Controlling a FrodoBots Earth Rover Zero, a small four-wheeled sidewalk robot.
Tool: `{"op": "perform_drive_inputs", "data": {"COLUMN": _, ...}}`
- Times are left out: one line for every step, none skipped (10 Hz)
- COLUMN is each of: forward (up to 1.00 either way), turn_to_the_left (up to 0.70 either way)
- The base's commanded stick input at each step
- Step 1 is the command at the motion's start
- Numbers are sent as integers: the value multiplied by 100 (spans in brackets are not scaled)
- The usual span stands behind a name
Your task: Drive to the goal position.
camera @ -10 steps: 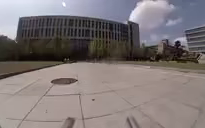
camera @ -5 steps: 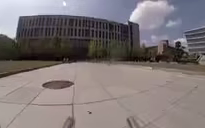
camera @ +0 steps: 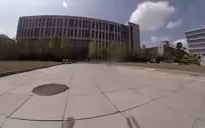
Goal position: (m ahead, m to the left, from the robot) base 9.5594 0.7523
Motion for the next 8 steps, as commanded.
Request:
{"op": "perform_drive_inputs", "data": {"forward": 70, "turn_to_the_left": 5}}
{"op": "perform_drive_inputs", "data": {"forward": 70, "turn_to_the_left": 5}}
{"op": "perform_drive_inputs", "data": {"forward": 70, "turn_to_the_left": 5}}
{"op": "perform_drive_inputs", "data": {"forward": 70, "turn_to_the_left": 5}}
{"op": "perform_drive_inputs", "data": {"forward": 70, "turn_to_the_left": 5}}
{"op": "perform_drive_inputs", "data": {"forward": 70, "turn_to_the_left": 5}}
{"op": "perform_drive_inputs", "data": {"forward": 70, "turn_to_the_left": 5}}
{"op": "perform_drive_inputs", "data": {"forward": 70, "turn_to_the_left": 5}}
